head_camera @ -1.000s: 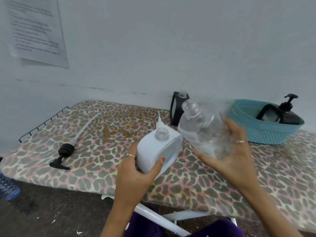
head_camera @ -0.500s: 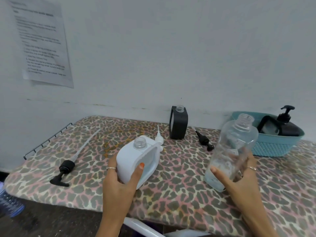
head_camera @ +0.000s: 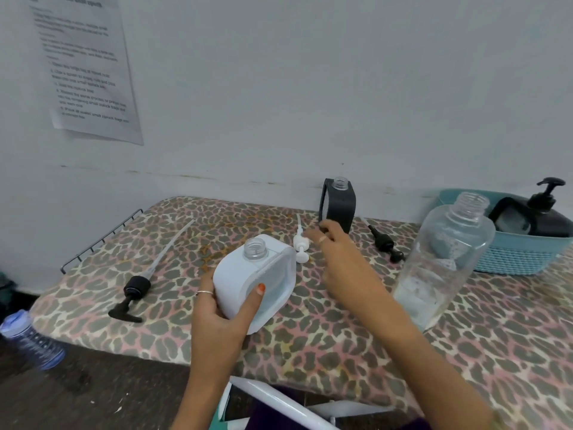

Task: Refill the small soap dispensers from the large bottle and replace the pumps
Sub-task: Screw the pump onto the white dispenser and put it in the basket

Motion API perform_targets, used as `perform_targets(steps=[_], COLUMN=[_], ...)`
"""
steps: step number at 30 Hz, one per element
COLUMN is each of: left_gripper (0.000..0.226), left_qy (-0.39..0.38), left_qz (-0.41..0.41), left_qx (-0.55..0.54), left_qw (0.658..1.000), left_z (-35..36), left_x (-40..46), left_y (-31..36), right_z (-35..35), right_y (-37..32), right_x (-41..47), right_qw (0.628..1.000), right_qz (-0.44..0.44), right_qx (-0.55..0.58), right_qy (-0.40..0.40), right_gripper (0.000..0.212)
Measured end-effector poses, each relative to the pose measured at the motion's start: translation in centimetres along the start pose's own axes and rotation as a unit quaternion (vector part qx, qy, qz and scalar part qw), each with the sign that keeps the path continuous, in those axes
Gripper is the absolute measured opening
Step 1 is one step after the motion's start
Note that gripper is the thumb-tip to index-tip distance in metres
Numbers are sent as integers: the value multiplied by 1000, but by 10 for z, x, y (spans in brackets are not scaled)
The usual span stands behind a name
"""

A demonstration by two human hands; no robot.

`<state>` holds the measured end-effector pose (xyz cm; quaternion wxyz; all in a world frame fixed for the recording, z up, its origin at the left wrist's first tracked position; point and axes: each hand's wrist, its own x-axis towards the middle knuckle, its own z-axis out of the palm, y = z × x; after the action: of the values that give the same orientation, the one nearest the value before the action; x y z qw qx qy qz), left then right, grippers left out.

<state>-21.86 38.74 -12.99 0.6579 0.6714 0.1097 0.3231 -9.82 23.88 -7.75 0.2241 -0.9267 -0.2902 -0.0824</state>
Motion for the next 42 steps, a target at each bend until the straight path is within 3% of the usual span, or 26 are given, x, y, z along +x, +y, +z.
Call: perform_targets(steps=[3, 5, 7, 10, 13, 15, 18, 21, 23, 28, 37, 42], left_gripper=[50, 59, 62, 62, 58, 53, 49, 47, 48, 55, 54, 57], left_qy=[12, 15, 15, -1, -8, -6, -2, 0, 0, 3, 8, 1], left_qz=[-7, -9, -9, -5, -6, -5, 2, 3, 2, -5, -7, -2], left_qx=[-1, 9, 22, 30, 27, 26, 28, 30, 29, 28, 39, 37], left_qw=[1000, 1000, 1000, 1000, 1000, 1000, 1000, 1000, 1000, 1000, 999, 999], left_z=[-11, -21, -20, -13, -11, -11, -11, -10, -10, -10, -10, -9], left_x=[-3, -6, -7, -5, -4, -5, -6, -6, -6, -6, -6, -6], left_y=[-5, -6, -5, -3, -3, -1, 0, 0, 0, -1, -1, 0], right_z=[16, 36, 48, 51, 31, 9, -27, -58, -65, -61, -30, -6], right_y=[-7, -10, 1, 16, 9, -7, -32, -50, -58, -74, -76, -72], right_x=[43, 60, 72, 76, 66, 55, 39, 24, 16, 7, 10, 9], right_qw=[993, 980, 975, 987, 994, 961, 859, 763, 745, 794, 871, 926], right_qz=[-8, -55, -91, -75, -57, -41, -21, -54, -76, -89, -116, -88], right_qx=[-52, -79, -81, -60, 94, 229, 432, 590, 628, 581, 472, 367], right_qy=[-108, -174, -183, -130, 26, 151, 273, 259, 209, 156, 75, 9], right_gripper=[72, 63, 50, 38, 32, 28, 20, 19, 16, 25, 17, 29])
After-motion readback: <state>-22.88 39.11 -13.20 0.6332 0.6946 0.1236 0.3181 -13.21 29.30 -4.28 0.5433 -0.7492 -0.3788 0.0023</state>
